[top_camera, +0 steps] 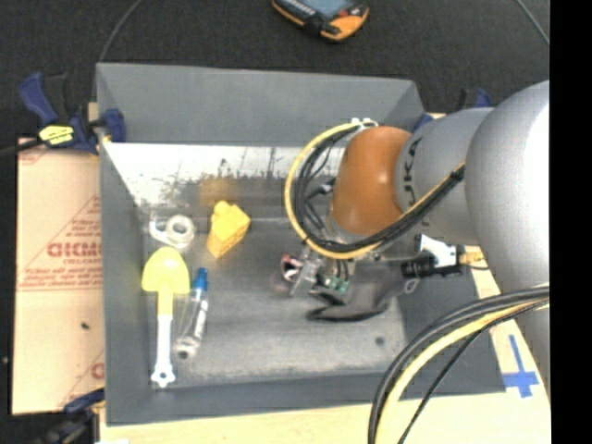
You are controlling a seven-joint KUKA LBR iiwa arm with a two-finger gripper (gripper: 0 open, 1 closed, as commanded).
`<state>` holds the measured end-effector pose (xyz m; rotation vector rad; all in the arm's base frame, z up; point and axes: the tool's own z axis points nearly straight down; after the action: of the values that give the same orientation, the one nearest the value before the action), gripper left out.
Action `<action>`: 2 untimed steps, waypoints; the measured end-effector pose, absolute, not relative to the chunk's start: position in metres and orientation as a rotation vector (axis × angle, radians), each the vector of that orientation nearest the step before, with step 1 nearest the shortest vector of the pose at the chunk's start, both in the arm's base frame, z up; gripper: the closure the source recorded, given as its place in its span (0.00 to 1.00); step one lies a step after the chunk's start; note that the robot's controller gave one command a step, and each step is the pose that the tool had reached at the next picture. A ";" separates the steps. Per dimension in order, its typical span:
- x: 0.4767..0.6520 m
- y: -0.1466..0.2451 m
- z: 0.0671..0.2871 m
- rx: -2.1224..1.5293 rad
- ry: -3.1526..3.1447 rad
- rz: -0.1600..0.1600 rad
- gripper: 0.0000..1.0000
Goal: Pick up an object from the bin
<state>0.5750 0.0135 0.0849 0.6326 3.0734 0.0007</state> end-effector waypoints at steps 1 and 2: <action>0.576 0.013 0.093 0.631 3.070 0.002 1.00; 0.576 0.013 0.099 0.631 3.070 0.002 1.00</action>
Offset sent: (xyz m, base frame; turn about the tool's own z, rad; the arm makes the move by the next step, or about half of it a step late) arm 0.0003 0.0001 0.0087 -0.0002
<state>0.5760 0.0132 0.0985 0.6308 3.0700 0.0021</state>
